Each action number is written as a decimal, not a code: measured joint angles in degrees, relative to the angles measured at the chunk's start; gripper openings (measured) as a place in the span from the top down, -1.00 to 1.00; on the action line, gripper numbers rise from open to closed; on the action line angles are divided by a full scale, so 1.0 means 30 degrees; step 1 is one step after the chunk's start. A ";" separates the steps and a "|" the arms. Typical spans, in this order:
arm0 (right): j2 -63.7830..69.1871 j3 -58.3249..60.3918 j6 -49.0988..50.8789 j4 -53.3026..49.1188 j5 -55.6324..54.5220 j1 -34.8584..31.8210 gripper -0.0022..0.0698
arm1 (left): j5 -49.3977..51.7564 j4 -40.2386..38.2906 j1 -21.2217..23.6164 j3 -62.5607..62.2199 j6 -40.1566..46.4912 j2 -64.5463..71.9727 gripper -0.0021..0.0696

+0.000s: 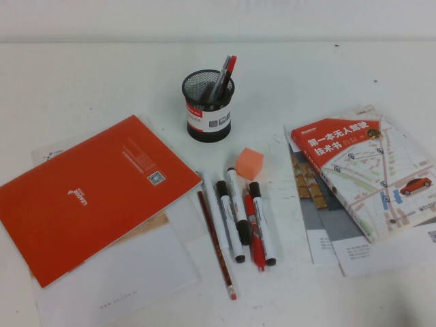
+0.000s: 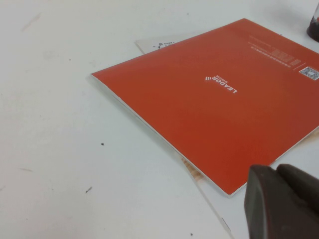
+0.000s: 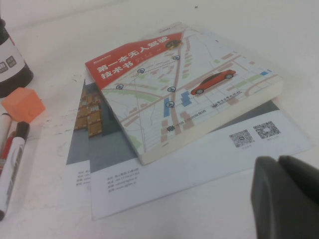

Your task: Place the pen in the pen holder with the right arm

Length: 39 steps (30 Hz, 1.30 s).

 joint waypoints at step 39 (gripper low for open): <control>1.4465 -1.5018 -0.8420 0.8713 1.1155 0.0000 1.00 | 0.0000 0.0000 0.0000 0.0000 0.0000 0.0000 0.95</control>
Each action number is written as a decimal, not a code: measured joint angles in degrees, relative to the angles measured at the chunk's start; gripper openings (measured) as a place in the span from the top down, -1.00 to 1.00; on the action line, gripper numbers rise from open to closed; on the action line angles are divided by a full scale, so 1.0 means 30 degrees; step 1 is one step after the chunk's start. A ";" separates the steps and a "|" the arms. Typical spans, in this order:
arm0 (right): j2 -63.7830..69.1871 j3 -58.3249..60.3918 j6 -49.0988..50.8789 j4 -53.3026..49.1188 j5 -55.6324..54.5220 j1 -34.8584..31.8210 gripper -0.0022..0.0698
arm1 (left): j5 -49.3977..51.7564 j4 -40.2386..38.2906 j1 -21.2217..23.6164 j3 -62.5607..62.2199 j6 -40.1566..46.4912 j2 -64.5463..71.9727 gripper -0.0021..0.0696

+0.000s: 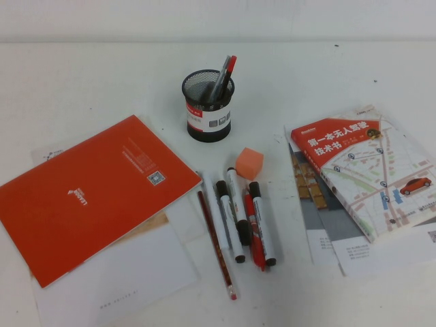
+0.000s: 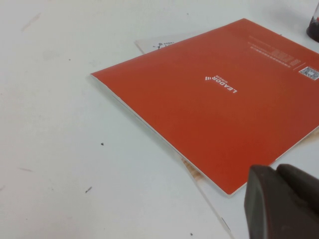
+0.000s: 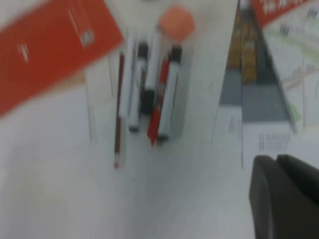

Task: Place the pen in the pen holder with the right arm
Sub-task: Pick up the pen on the table

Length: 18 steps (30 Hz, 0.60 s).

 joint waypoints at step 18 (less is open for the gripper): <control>1.5609 -1.0705 0.8328 -1.2026 0.5622 1.0580 1.00 | 0.0000 0.0000 0.0000 0.0000 0.0000 0.0000 0.95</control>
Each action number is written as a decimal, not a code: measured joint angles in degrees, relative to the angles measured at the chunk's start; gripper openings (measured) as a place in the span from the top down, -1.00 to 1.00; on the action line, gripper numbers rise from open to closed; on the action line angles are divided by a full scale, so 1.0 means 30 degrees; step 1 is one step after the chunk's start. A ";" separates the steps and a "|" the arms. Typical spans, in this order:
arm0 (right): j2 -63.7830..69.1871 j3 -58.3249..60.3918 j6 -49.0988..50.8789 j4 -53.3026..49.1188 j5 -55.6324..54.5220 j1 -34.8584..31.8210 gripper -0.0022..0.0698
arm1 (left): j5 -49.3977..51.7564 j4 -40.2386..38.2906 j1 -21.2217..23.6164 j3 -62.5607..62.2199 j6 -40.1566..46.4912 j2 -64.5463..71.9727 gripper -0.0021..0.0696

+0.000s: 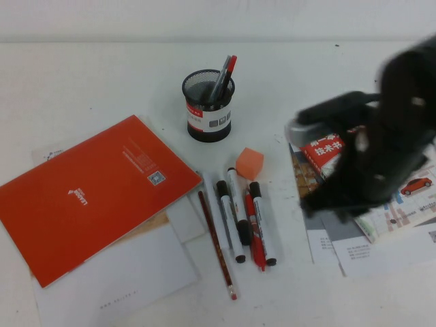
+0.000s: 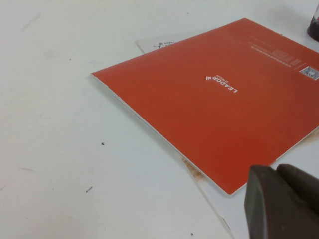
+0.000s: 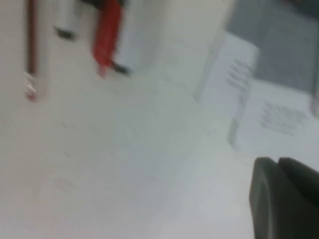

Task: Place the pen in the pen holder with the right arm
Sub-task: Pick up the pen on the table

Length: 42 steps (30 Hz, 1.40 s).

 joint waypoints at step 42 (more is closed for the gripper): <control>1.0563 -0.7309 0.2087 0.0347 -0.0757 0.1289 0.08 | 0.0000 0.0000 0.0000 0.0000 0.0000 0.0000 0.95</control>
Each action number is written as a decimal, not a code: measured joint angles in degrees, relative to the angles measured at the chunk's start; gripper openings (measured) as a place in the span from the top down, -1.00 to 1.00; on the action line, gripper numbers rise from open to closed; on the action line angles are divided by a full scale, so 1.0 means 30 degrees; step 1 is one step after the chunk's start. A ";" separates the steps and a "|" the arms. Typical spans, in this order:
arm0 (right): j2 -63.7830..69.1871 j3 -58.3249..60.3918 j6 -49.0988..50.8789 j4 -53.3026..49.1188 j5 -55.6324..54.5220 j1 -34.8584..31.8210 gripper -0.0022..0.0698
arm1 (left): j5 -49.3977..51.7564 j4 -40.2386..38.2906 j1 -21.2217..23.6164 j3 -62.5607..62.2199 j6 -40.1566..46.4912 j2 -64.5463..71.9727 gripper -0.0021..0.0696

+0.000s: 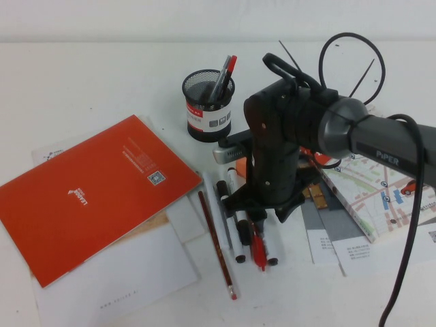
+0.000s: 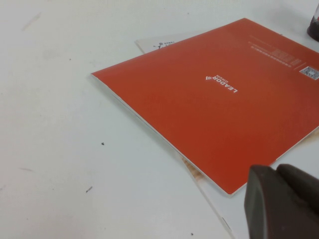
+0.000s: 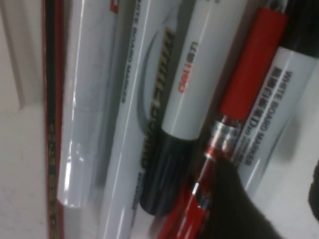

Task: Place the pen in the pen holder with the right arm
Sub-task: Pick up the pen on the table, then place the pen onto the pen holder

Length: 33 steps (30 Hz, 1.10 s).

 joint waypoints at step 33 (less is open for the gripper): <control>-0.2817 0.1052 0.1336 -0.0272 -0.4071 -0.0637 0.62 | 0.0000 0.0000 0.0000 0.0000 0.0000 0.0000 0.95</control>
